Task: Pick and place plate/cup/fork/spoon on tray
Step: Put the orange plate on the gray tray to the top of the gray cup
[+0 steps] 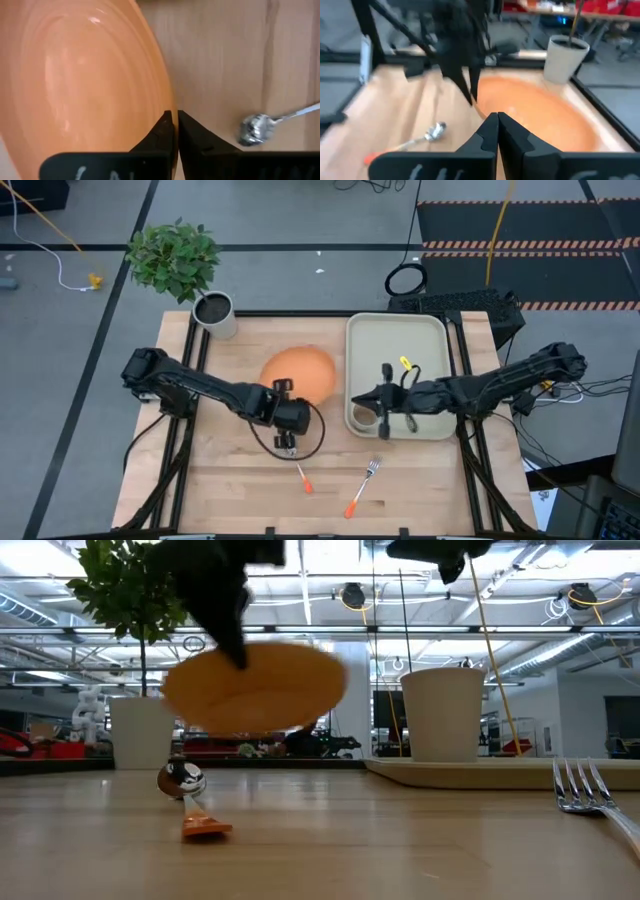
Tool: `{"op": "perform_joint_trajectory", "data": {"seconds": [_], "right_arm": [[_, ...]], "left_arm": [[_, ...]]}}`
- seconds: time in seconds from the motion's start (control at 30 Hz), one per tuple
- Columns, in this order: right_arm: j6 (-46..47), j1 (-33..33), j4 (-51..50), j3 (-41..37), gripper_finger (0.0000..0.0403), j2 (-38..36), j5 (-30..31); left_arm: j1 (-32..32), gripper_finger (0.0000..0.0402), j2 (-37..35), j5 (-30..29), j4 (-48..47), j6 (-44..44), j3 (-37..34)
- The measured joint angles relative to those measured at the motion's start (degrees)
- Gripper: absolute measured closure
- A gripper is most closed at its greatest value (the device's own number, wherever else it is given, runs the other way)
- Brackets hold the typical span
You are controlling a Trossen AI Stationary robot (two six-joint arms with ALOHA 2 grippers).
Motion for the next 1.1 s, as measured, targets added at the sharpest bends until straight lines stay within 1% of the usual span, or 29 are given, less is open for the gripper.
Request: {"op": "perform_joint_trajectory", "data": {"seconds": [0.1, 0.2, 0.27, 0.4, 0.53, 0.7, 0.83, 0.97, 1.1], "right_arm": [[-0.71, -0.51, -4.37, 4.66, 0.0403, 3.95, 1.05], [-1.59, -1.13, -9.22, 9.56, 0.0403, 7.6, 1.04], [-2.08, -1.42, -12.89, 12.97, 0.04, 9.64, 0.96], [-3.93, -1.46, -18.22, 19.68, 0.0378, 12.81, 0.96], [-4.65, -1.69, -25.11, 24.3, 0.0338, 15.67, 0.93], [-5.12, -3.11, -27.94, 25.55, 0.0281, 18.65, 0.89], [-6.47, -3.98, -28.52, 25.57, 0.025, 20.32, 0.18], [-8.88, -4.89, -28.67, 25.57, 0.0241, 21.44, -0.36], [-10.44, -5.65, -28.39, 25.57, 0.0252, 21.54, -0.31]], "left_arm": [[0.4, 0.0395, -0.1, -4.37, 0.8, 9.72, 3.58], [0.76, 0.0395, -0.09, -8.61, 0.39, 13.46, 5.93], [0.85, 0.0393, -0.11, -10.48, 0.51, 16.26, 6.12], [0.81, 0.0395, -0.04, -11.55, 0.05, 21.18, 5.29], [0.73, 0.0395, -0.02, -11.81, 0.34, 22.98, 4.96], [0.2, 0.039, 0.0, -12.08, 0.53, 24.51, 4.96], [0.25, 0.0396, -0.01, -12.11, 0.56, 24.76, 4.96], [0.2, 0.0389, 0.0, -12.14, 0.63, 24.74, 4.94], [0.19, 0.0391, 0.0, -12.14, 0.92, 24.8, 4.94]]}}
